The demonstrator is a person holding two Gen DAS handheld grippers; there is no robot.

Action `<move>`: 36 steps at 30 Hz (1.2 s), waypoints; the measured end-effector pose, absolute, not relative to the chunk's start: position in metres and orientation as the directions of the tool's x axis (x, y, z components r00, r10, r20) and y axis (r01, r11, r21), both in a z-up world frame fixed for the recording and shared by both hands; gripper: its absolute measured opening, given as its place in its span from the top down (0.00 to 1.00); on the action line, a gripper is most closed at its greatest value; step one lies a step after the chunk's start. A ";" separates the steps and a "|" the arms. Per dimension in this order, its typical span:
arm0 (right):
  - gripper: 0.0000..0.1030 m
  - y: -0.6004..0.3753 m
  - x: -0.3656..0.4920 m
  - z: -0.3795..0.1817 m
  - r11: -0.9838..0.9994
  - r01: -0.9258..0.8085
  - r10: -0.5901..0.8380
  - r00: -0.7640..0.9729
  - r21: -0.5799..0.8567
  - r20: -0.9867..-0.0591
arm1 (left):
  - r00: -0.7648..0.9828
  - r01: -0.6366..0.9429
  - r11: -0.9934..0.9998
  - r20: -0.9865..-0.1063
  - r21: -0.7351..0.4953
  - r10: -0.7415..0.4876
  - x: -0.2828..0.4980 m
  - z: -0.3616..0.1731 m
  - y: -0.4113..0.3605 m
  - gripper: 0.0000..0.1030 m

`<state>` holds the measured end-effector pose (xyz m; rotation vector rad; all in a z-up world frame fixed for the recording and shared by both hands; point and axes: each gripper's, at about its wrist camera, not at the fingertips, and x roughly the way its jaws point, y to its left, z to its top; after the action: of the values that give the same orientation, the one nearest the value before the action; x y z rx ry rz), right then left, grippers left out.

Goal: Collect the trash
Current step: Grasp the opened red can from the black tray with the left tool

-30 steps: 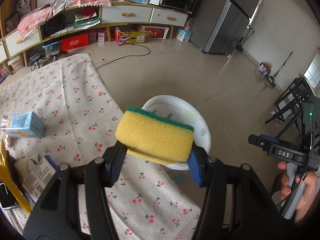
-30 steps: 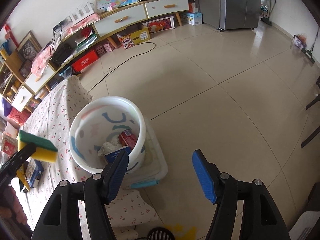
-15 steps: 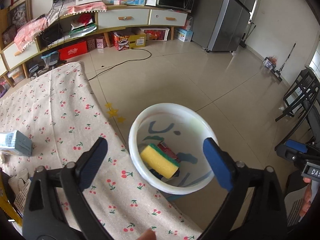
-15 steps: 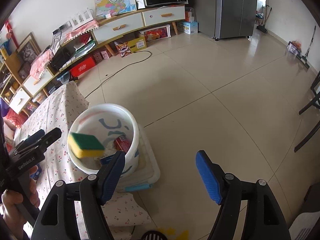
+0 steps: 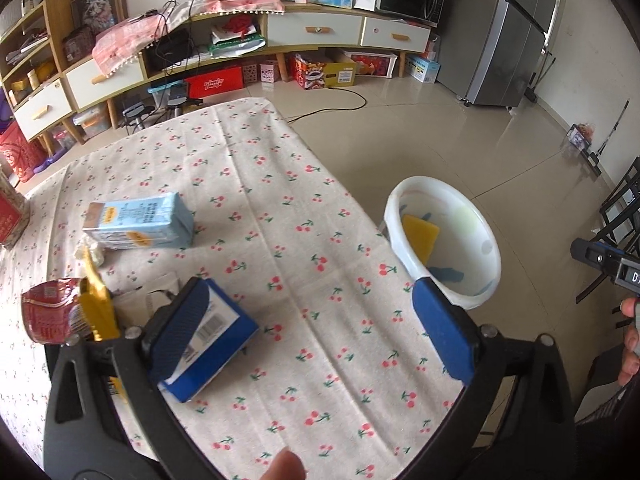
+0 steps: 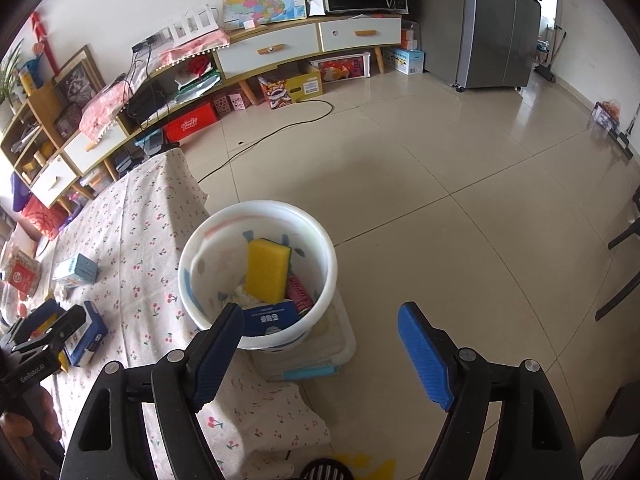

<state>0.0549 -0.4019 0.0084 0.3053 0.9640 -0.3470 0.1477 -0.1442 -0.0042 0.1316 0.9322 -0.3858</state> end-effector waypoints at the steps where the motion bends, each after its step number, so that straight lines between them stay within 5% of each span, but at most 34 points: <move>1: 0.21 -0.396 0.058 0.009 0.907 0.410 -0.148 0.524 0.096 -0.839 | 0.540 0.372 0.927 -0.804 -0.041 -0.251 0.147 -0.002 -0.135 0.02; 10: 0.20 -0.343 0.087 0.006 0.943 0.327 -0.125 0.515 0.059 -0.848 | 0.550 0.210 0.978 -0.824 -0.018 -0.133 0.155 0.006 -0.025 0.02; 15: 0.20 -0.312 0.105 0.001 0.959 0.281 -0.114 0.503 0.037 -0.857 | 0.494 0.080 0.987 -0.854 -0.142 -0.163 0.174 0.004 0.037 0.02; 23: 0.20 -0.274 0.129 -0.006 0.972 0.234 -0.085 0.489 0.036 -0.868 | 0.405 -0.064 0.961 -0.887 -0.269 -0.221 0.198 -0.025 0.096 0.26; 36: 0.20 -0.219 0.150 -0.013 0.987 0.157 -0.056 0.472 0.021 -0.880 | 0.345 -0.151 0.907 -0.881 -0.393 -0.324 0.213 -0.052 0.108 0.36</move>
<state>0.1497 -0.2191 -0.0131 0.1034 1.0722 -0.1308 0.2130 0.1078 -0.0515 -0.4481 1.2255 -0.1176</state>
